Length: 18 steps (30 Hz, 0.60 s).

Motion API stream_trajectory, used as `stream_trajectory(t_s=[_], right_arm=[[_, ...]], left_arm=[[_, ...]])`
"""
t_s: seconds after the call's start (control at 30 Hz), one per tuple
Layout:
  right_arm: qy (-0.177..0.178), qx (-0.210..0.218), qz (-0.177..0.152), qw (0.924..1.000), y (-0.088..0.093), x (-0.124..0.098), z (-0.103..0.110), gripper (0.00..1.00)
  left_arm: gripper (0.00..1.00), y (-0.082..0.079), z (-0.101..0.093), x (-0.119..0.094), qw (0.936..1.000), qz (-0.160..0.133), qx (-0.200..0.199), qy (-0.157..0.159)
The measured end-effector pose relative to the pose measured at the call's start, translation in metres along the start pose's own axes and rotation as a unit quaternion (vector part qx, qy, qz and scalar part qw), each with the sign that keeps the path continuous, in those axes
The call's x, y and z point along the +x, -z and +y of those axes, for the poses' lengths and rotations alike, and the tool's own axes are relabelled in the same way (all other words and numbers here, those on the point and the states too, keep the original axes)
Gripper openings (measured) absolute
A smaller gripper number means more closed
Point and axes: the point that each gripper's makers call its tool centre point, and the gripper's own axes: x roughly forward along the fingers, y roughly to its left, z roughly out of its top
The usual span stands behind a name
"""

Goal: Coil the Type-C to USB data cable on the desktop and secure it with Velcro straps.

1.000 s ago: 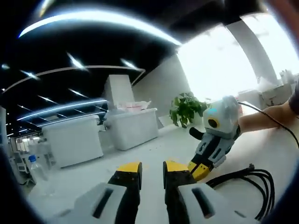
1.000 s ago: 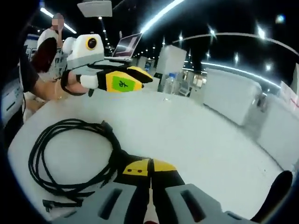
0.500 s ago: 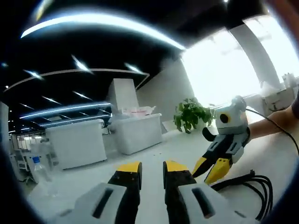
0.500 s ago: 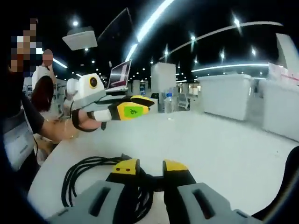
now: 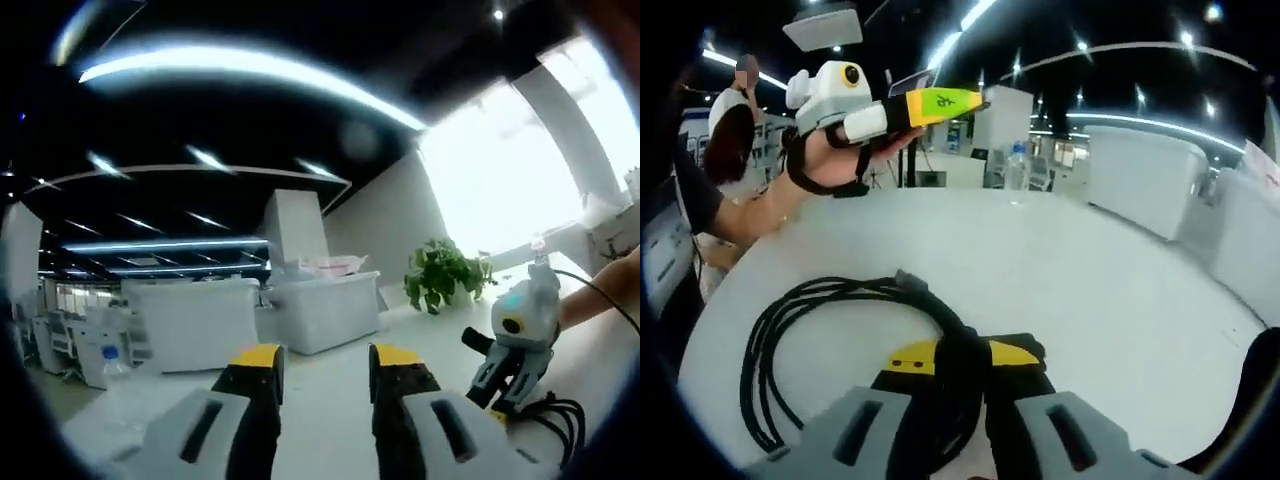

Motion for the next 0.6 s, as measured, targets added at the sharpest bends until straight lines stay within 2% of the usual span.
stream_trajectory(t_s=[0.13, 0.23, 0.33, 0.43, 0.53, 0.6], right_arm=[[0.003, -0.04, 0.018, 0.999, -0.005, 0.006, 0.0, 0.1], [0.011, -0.053, 0.011, 0.9985, -0.019, 0.01, -0.003, 0.08], [0.009, -0.022, -0.039, 0.999, -0.044, 0.017, -0.004, 0.07], [0.026, -0.02, -0.071, 0.9969, -0.072, 0.028, -0.011, 0.07], [0.031, -0.028, -0.089, 0.9952, -0.099, 0.048, -0.016, 0.07], [0.033, -0.032, -0.106, 0.9933, -0.118, 0.07, -0.018, 0.07]], left_arm=[[0.4, -0.012, 0.023, -0.006, 0.9992, -0.016, 0.002, -0.038], [0.4, -0.019, 0.043, -0.012, 0.9974, -0.025, 0.005, -0.068], [0.4, -0.025, 0.062, -0.019, 0.9948, -0.032, 0.001, -0.097], [0.4, -0.033, 0.077, -0.025, 0.9919, -0.042, 0.0, -0.12], [0.4, -0.043, 0.092, -0.033, 0.988, -0.054, 0.01, -0.145], [0.39, -0.047, 0.099, -0.038, 0.9855, -0.06, 0.013, -0.158]])
